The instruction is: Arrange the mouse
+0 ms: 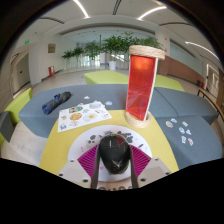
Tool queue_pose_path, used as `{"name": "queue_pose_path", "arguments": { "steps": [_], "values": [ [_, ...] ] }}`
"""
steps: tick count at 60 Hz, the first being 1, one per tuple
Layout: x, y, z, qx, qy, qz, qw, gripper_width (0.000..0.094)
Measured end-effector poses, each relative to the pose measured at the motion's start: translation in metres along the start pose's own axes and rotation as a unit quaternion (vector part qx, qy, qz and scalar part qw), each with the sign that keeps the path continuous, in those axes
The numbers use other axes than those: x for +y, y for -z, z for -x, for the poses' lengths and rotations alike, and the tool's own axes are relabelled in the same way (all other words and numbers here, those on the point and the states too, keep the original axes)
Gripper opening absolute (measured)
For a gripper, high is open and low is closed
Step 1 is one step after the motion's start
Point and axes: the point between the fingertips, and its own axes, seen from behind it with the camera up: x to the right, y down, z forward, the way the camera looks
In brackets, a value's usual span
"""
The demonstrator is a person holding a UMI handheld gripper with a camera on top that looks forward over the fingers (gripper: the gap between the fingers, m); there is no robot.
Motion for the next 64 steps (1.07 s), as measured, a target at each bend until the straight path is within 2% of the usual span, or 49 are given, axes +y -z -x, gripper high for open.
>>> {"name": "queue_pose_path", "arguments": {
  "steps": [6, 8, 10, 15, 19, 21, 31, 46, 55, 64],
  "values": [
    [0.026, -0.009, 0.003, -0.004, 0.010, 0.030, 0.999, 0.0460],
    [0.021, -0.009, 0.004, -0.006, 0.011, 0.013, 1.000, 0.0465],
    [0.025, -0.009, 0.004, -0.008, 0.015, 0.019, 1.000, 0.0502],
    [0.024, -0.007, 0.004, -0.012, 0.016, 0.029, 0.999, 0.0610],
    [0.029, 0.006, 0.003, -0.011, 0.014, 0.051, 0.999, 0.0808],
    [0.026, 0.017, 0.005, -0.016, 0.011, 0.047, 0.999, 0.0861],
    [0.007, 0.116, 0.019, -0.026, 0.030, 0.001, 0.999, 0.0836],
    [0.025, 0.267, 0.048, -0.026, 0.047, -0.053, 0.997, 0.0844],
    [0.036, 0.318, 0.056, -0.014, 0.085, -0.072, 0.994, 0.0839],
    [0.043, 0.330, 0.048, 0.005, 0.075, -0.072, 0.995, 0.0837]
  ]
}}
